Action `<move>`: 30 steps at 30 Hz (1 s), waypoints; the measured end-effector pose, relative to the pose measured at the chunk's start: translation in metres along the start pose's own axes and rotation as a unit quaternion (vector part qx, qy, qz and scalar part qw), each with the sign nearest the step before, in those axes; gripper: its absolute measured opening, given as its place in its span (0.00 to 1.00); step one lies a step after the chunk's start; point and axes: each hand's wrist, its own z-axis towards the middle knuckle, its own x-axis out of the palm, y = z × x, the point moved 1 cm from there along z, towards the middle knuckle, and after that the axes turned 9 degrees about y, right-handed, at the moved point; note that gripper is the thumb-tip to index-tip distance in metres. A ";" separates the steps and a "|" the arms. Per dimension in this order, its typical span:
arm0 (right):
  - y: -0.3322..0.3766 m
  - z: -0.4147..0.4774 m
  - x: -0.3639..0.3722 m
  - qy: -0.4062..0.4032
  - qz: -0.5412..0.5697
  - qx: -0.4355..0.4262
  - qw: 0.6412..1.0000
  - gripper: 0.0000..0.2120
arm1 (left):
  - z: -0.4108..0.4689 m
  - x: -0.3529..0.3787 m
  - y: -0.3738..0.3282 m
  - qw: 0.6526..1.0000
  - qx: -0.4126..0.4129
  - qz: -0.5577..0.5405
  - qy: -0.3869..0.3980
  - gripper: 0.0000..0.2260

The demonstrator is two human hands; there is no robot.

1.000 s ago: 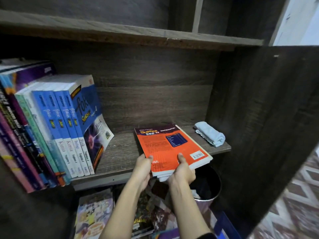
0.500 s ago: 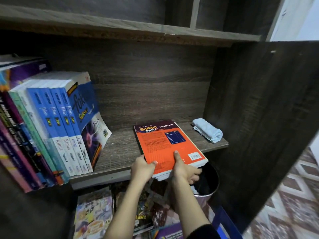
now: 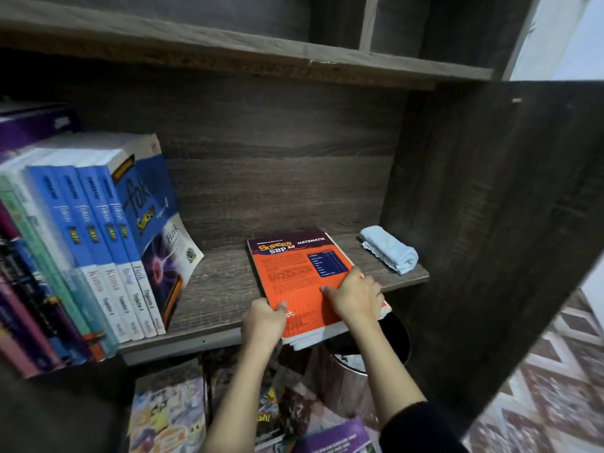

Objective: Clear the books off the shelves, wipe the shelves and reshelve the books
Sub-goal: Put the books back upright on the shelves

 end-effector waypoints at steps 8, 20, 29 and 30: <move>0.010 0.020 -0.029 0.100 -0.011 0.085 0.991 0.45 | 0.009 -0.001 0.003 0.997 -0.022 0.068 -0.003 0.14; 0.006 0.000 -0.040 0.218 0.340 -0.027 0.914 0.28 | 0.002 -0.010 0.000 0.997 -0.034 -0.068 -0.022 0.12; 0.025 -0.052 -0.049 0.131 0.468 -0.110 0.867 0.25 | -0.010 -0.048 0.001 0.989 0.000 -0.145 0.041 0.13; 0.030 -0.057 -0.050 0.120 0.477 -0.121 0.862 0.24 | -0.012 -0.055 -0.002 0.990 0.007 -0.136 0.037 0.11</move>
